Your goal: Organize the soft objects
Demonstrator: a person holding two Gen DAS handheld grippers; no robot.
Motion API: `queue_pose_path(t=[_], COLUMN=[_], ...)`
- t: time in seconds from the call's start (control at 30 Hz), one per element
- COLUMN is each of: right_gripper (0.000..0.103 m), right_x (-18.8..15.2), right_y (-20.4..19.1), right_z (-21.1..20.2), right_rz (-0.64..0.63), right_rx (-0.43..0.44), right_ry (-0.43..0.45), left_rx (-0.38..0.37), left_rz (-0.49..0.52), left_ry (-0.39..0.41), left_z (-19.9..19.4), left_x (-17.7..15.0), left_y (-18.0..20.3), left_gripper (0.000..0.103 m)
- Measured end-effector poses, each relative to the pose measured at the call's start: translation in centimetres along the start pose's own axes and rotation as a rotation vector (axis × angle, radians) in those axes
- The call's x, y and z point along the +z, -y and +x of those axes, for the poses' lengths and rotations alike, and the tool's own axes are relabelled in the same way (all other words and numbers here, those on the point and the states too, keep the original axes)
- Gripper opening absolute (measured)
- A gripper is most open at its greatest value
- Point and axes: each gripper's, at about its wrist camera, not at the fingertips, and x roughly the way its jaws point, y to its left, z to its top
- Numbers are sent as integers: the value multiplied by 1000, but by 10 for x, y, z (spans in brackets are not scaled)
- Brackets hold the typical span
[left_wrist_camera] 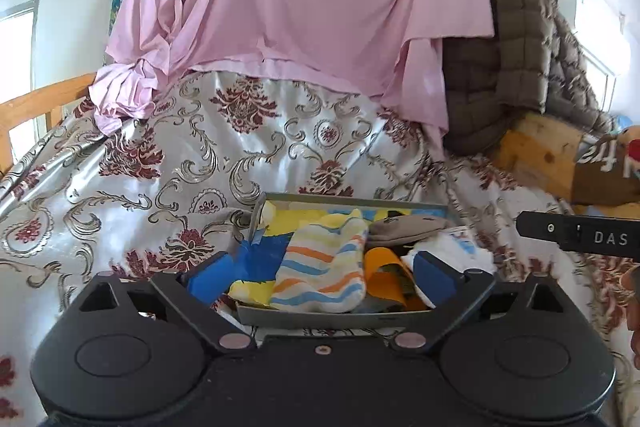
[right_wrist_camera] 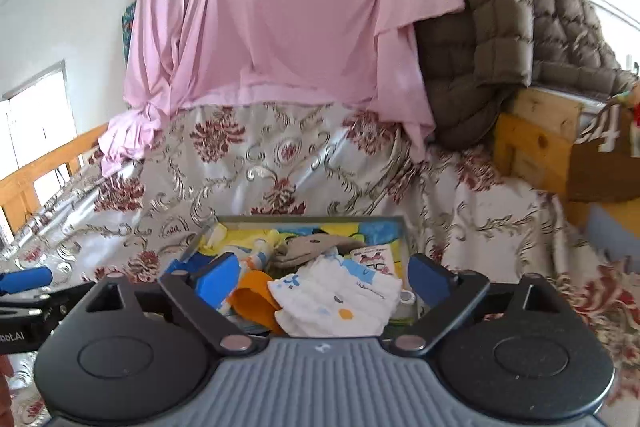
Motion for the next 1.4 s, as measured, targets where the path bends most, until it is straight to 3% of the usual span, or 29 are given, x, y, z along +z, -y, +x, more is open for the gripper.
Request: queue_pose_path(t=[0.27, 0.7, 1.03, 1.4], right_gripper=[103, 103, 103, 103], right_x=[-9, -68, -112, -151], right_y=[-10, -41, -52, -55], right_z=[-53, -109, -127, -131], right_rz=[11, 16, 97, 114], right_rx=[-11, -48, -81, -114], right_ry=[67, 165, 151, 64], left_rx=[-2, 16, 55, 112], left_rz=[-16, 31, 21, 10], left_ry=[42, 59, 76, 35], left_z=[-48, -96, -117, -126], left_x=[-1, -39, -66, -98], left_y=[-3, -8, -18, -27], left_gripper=[102, 102, 102, 102])
